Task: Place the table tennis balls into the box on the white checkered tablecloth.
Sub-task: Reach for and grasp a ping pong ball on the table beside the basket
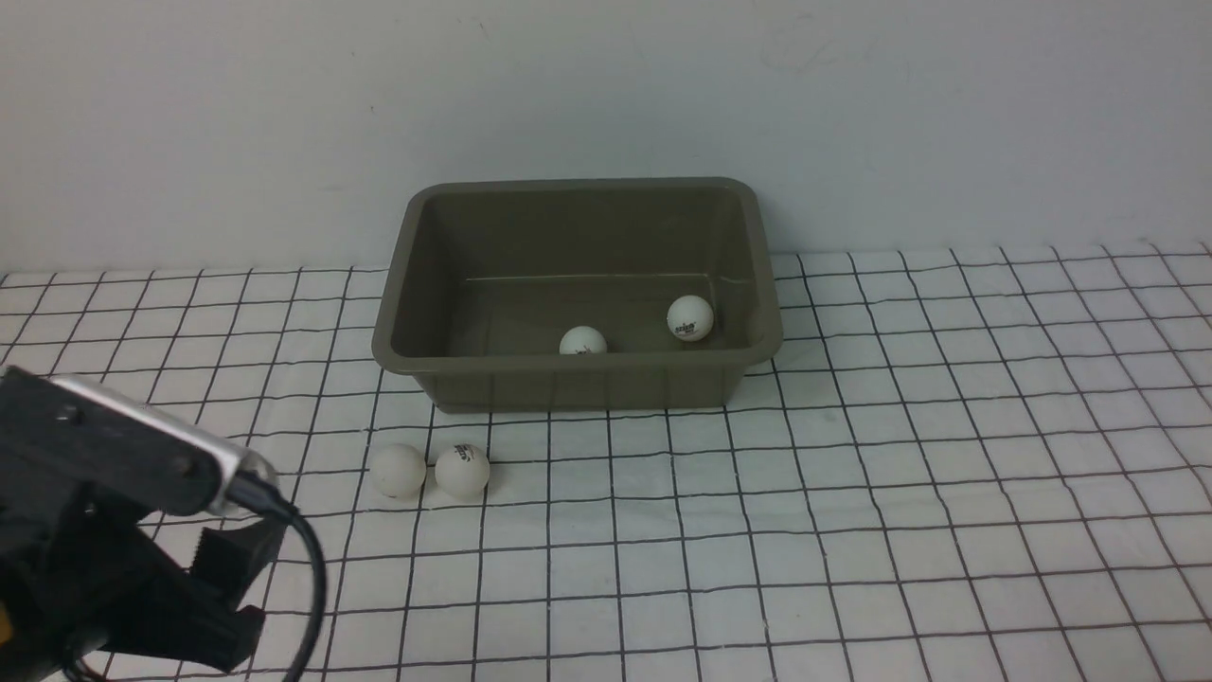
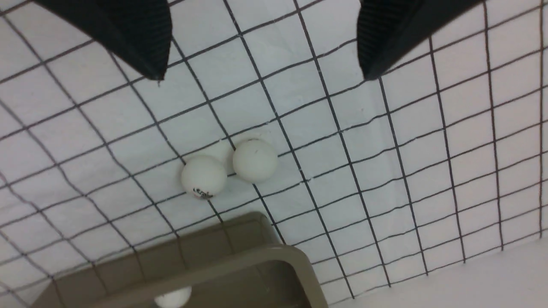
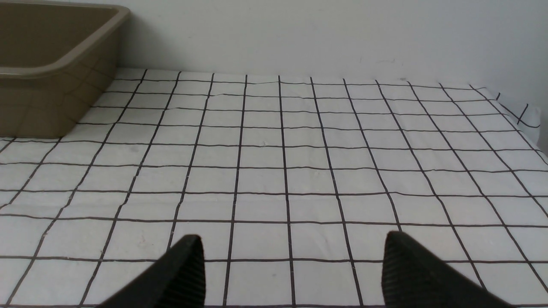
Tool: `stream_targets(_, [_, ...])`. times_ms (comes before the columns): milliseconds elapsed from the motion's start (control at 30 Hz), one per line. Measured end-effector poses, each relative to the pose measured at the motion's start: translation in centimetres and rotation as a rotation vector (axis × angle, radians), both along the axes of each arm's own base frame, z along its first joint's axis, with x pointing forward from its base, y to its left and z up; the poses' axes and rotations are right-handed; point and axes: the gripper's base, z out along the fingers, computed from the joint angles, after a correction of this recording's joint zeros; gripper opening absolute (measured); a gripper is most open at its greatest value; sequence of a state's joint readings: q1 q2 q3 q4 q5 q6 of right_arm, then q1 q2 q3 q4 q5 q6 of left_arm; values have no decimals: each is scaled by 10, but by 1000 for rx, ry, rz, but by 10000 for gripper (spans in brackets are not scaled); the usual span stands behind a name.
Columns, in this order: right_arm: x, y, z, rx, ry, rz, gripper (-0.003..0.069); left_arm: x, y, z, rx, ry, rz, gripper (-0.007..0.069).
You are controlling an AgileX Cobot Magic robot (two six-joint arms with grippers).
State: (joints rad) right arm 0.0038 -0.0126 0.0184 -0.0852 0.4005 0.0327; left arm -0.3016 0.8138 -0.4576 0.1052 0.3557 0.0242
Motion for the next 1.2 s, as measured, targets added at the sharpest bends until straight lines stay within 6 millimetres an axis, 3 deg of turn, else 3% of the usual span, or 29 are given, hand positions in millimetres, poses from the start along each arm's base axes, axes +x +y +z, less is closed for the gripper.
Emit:
stream_targets(133, [0,0,0,0,0,0,503,23,-8,-16,47,122,-18,542])
stream_targets(267, [0,0,0,0,0,0,503,44,-17,-18,39,246,-9,545])
stream_targets(433, [0,0,0,0,0,0,503,67,-29,-7,74,355,-80,545])
stream_targets(533, [0,0,0,0,0,0,503,82,-39,10,81,371,-171,545])
stream_targets(700, [0,0,0,0,0,0,503,97,-45,22,123,377,-253,545])
stream_targets(1000, [0,0,0,0,0,0,503,138,-16,-2,218,448,-264,545])
stream_targets(1200, [0,0,0,0,0,0,503,162,-19,-30,210,455,-384,545])
